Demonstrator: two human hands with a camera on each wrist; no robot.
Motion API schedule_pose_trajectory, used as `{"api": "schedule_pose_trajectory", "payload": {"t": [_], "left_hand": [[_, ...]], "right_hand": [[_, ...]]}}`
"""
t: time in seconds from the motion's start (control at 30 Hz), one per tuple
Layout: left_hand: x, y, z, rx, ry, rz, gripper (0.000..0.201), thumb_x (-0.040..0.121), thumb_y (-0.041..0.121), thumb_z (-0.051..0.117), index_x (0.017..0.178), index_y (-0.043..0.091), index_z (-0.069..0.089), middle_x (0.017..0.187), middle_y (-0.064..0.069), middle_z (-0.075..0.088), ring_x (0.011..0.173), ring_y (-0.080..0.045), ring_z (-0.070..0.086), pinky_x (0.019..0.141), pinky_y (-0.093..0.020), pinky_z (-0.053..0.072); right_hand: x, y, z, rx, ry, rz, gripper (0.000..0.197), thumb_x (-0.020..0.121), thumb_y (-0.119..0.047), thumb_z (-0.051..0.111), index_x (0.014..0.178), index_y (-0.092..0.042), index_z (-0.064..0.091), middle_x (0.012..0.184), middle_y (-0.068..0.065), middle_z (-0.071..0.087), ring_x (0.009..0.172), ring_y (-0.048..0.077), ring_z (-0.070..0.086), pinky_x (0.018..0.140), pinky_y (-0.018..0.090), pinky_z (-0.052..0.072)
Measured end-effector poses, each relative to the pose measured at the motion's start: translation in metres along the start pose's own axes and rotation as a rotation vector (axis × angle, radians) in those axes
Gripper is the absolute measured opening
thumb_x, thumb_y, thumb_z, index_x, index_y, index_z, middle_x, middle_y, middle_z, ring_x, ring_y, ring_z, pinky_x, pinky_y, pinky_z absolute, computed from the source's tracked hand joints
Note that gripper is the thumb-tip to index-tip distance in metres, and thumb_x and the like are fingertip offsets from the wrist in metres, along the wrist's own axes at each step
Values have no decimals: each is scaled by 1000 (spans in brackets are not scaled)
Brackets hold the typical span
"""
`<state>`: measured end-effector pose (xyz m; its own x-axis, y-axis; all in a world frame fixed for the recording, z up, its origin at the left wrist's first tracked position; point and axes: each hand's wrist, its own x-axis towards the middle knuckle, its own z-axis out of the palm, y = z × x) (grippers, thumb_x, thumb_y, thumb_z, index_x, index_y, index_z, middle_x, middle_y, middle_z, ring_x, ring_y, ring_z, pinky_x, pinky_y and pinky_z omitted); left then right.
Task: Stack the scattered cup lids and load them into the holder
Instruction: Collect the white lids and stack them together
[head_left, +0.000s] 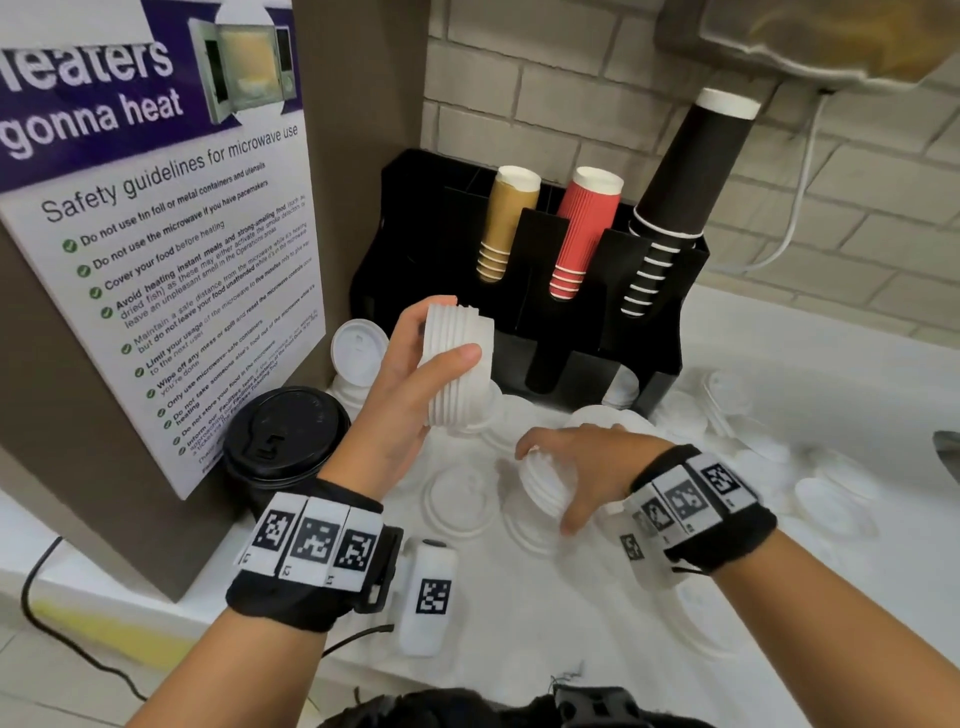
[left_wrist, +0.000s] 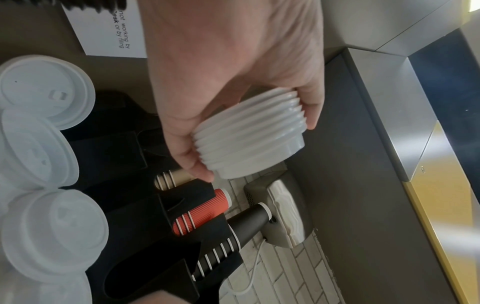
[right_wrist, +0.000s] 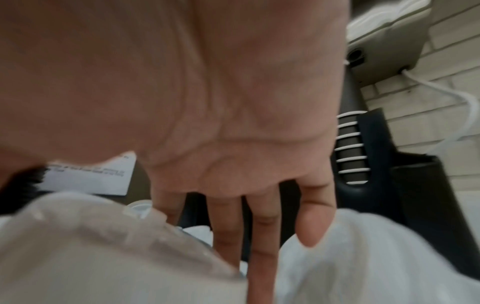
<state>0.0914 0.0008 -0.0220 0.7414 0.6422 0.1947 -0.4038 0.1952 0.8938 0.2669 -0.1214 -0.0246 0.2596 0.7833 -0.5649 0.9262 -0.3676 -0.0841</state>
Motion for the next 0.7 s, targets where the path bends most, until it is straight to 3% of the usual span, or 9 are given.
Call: {"api": "schedule_pose_trajectory", "payload": {"t": [0.1, 0.2, 0.3, 0.4, 0.53, 0.7], "left_hand": [[-1, -2, -1, -13, 2, -1, 54, 64, 41, 71, 116, 41, 55, 107, 13, 63, 93, -2, 64, 71, -21, 53], [-2, -3, -3, -14, 0, -3, 51, 65, 41, 71, 114, 42, 56, 102, 17, 65, 92, -1, 65, 70, -20, 52], [-1, -2, -4, -16, 16, 2, 53, 64, 41, 72, 115, 41, 56, 105, 14, 64, 94, -3, 64, 72, -20, 53], [0, -1, -6, -18, 31, 4, 56, 64, 42, 72, 117, 40, 55, 104, 15, 65, 94, -3, 64, 72, -21, 53], [0, -1, -4, -22, 40, 1, 58, 64, 39, 72, 120, 38, 54, 107, 13, 63, 94, -4, 64, 71, -22, 53], [0, 0, -2, -16, 31, 6, 56, 68, 32, 71, 121, 37, 52, 109, 9, 61, 93, -4, 64, 70, -21, 53]], "right_hand": [[-11, 12, -7, 27, 42, 19, 79, 64, -33, 80, 124, -50, 31, 109, -9, 47, 102, 18, 48, 86, 35, 37], [-18, 17, -1, 5, -10, 33, 81, 62, -33, 82, 123, -52, 31, 111, -8, 45, 103, 19, 46, 83, 34, 46], [-20, 15, 12, -127, -42, 61, 89, 59, -35, 85, 129, -48, 31, 120, -7, 37, 110, 21, 38, 83, 34, 43], [-17, 14, 8, -150, 30, 68, 94, 59, -40, 85, 136, -39, 32, 126, -5, 30, 115, 23, 32, 88, 36, 44], [12, 4, -11, -85, 188, 41, 81, 73, -52, 73, 140, -27, 36, 130, 1, 38, 120, 23, 34, 96, 37, 37], [69, -13, -12, -129, 169, 170, 86, 80, -56, 65, 148, -24, 25, 138, 5, 44, 131, 28, 36, 105, 44, 33]]}}
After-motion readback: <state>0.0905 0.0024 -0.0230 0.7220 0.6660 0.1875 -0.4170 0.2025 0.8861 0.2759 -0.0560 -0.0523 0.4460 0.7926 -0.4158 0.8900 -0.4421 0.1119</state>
